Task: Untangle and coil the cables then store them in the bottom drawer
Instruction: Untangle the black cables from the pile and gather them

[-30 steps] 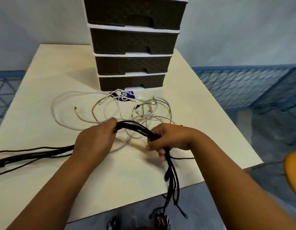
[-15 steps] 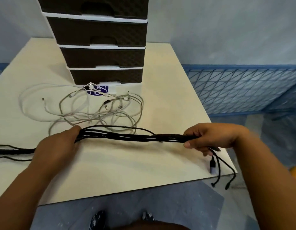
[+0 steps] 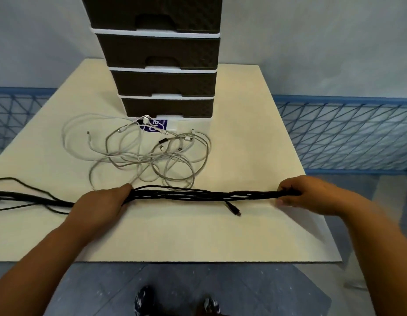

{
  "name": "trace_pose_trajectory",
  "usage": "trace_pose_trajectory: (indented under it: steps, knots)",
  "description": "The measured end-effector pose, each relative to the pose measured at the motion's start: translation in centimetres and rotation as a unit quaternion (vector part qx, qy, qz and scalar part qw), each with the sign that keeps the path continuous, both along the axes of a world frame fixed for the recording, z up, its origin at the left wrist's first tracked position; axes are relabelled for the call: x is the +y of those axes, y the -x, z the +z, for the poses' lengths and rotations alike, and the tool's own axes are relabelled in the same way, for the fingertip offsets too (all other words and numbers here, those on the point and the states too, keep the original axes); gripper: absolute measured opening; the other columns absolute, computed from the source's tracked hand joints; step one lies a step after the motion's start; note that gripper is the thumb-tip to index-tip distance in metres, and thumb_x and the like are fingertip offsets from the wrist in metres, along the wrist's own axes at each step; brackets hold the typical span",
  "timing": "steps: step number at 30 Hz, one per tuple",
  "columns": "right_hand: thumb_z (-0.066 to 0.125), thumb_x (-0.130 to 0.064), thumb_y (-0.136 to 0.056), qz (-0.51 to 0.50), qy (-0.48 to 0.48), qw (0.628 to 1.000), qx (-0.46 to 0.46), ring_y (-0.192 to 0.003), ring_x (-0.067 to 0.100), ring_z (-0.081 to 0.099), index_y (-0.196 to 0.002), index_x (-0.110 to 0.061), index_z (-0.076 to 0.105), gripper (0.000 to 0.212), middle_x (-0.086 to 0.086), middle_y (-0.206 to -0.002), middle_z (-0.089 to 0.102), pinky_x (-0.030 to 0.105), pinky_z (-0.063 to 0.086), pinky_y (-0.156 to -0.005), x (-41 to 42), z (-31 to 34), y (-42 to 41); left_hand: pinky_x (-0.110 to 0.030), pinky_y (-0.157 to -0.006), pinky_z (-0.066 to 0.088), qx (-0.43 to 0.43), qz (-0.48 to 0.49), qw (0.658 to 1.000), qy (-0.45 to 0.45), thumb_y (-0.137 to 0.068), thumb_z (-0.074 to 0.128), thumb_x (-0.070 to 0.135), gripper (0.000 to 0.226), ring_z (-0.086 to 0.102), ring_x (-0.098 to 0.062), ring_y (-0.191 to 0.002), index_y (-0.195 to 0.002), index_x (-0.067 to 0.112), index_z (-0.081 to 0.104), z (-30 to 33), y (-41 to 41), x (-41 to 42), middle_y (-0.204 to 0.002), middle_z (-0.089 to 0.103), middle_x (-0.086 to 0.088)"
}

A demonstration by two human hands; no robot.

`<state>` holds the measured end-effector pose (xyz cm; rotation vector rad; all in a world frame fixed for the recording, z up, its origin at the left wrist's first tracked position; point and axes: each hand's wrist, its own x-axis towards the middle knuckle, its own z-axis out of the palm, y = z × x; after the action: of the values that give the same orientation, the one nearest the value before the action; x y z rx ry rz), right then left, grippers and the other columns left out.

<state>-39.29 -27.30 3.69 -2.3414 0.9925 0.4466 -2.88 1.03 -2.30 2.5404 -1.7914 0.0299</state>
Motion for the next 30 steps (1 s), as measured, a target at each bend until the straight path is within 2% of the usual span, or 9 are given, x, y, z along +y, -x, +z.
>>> trace_pose_trajectory:
  steps: [4, 8, 9, 11, 13, 17, 23, 27, 30]
  knots:
    - [0.064, -0.040, -0.090, -0.016, 0.034, 0.999, -0.017, -0.069, 0.012, 0.060, -0.083, -0.038, 0.065, 0.008, -0.005, -0.073, 0.064, 0.025, 0.045, -0.062, 0.2, -0.9, 1.0, -0.033, -0.051, 0.038, 0.021, -0.022, 0.999, 0.017, -0.088, 0.048, 0.030, 0.016, 0.063, -0.033, -0.064, -0.097, 0.018, 0.053, 0.5, 0.4, -1.0, -0.073, 0.066, -0.006]
    - [0.045, -0.095, -0.056, -0.042, 0.075, 0.996, -0.035, -0.063, 0.008, 0.064, -0.082, -0.057, 0.060, 0.049, -0.019, -0.068, 0.065, 0.037, 0.054, -0.061, -2.7, -3.6, 4.5, -0.036, -0.058, 0.038, 0.020, -0.037, 0.999, -0.009, -0.095, 0.046, 0.028, 0.015, 0.063, -0.033, -0.078, -0.105, 0.019, 0.051, 0.0, 2.3, -2.6, -0.086, 0.066, -0.007]
    - [0.043, -0.097, -0.054, -0.038, 0.104, 0.992, -0.056, -0.060, 0.008, 0.063, -0.081, -0.057, 0.060, 0.051, -0.021, -0.066, 0.064, 0.037, 0.054, -0.059, -4.0, -4.7, 5.6, -0.036, -0.058, 0.037, 0.015, -0.038, 0.999, -0.009, -0.095, 0.046, 0.029, 0.015, 0.063, -0.033, -0.078, -0.106, 0.018, 0.051, -0.1, 2.5, -2.9, -0.087, 0.066, -0.007]
    - [0.061, -0.075, -0.066, -0.041, 0.140, 0.987, -0.064, -0.059, 0.009, 0.062, -0.079, -0.061, 0.059, 0.020, -0.019, -0.069, 0.064, 0.038, 0.054, -0.057, -5.2, -5.2, 6.5, -0.035, -0.056, 0.036, 0.009, -0.047, 0.999, 0.011, -0.095, 0.047, 0.034, 0.020, 0.063, -0.033, -0.076, -0.104, 0.017, 0.051, -0.4, 2.8, -3.2, -0.084, 0.066, -0.005]
    - [0.061, -0.058, -0.067, -0.042, 0.144, 0.987, -0.061, -0.063, 0.010, 0.060, -0.079, -0.062, 0.057, 0.013, -0.011, -0.066, 0.060, 0.042, 0.052, -0.056, -4.0, -4.5, 5.5, -0.033, -0.052, 0.037, 0.003, -0.071, 0.996, 0.052, -0.094, 0.045, 0.047, 0.030, 0.063, -0.029, -0.068, -0.097, 0.018, 0.052, -0.7, 2.7, -3.3, -0.077, 0.065, -0.002]
    - [0.080, -0.029, -0.075, -0.064, 0.152, 0.986, -0.027, -0.085, 0.015, 0.057, -0.089, -0.049, 0.058, 0.033, -0.012, -0.090, 0.058, 0.041, 0.053, -0.074, -1.9, -2.2, 4.2, -0.032, -0.054, 0.047, 0.026, -0.094, 0.990, 0.104, -0.091, 0.033, 0.067, 0.050, 0.064, -0.022, -0.071, -0.100, 0.023, 0.057, -1.5, 2.4, -3.2, -0.082, 0.066, 0.004]
    - [0.067, -0.056, -0.080, -0.035, 0.184, 0.981, 0.051, -0.112, 0.012, 0.049, -0.117, -0.051, 0.051, 0.041, -0.015, -0.121, 0.052, 0.040, 0.045, -0.097, -0.8, -1.8, 4.1, -0.031, -0.070, 0.040, 0.023, -0.103, 0.987, 0.125, -0.090, 0.040, 0.062, 0.052, 0.054, -0.020, -0.087, -0.112, 0.020, 0.062, -2.0, 2.2, -3.5, -0.096, 0.059, 0.004]
    - [0.047, -0.080, -0.075, -0.008, 0.213, 0.966, 0.144, -0.145, 0.016, 0.021, -0.142, -0.050, 0.028, 0.076, -0.014, -0.153, 0.029, 0.057, 0.016, -0.118, 0.8, -0.7, 3.1, -0.034, -0.079, 0.036, 0.015, -0.088, 0.988, 0.126, -0.090, 0.038, 0.066, 0.057, 0.052, -0.020, -0.093, -0.113, 0.021, 0.062, -1.8, 2.5, -3.5, -0.104, 0.059, 0.004]
    - [0.023, -0.096, -0.060, 0.010, 0.218, 0.971, 0.093, -0.150, 0.019, 0.006, -0.149, -0.045, 0.017, 0.103, -0.012, -0.160, 0.016, 0.057, 0.004, -0.118, 3.1, 0.0, 1.4, -0.032, -0.084, 0.033, 0.025, -0.065, 0.990, 0.125, -0.088, 0.038, 0.069, 0.063, 0.052, -0.020, -0.100, -0.120, 0.021, 0.061, -1.6, 2.8, -3.3, -0.110, 0.060, 0.003]
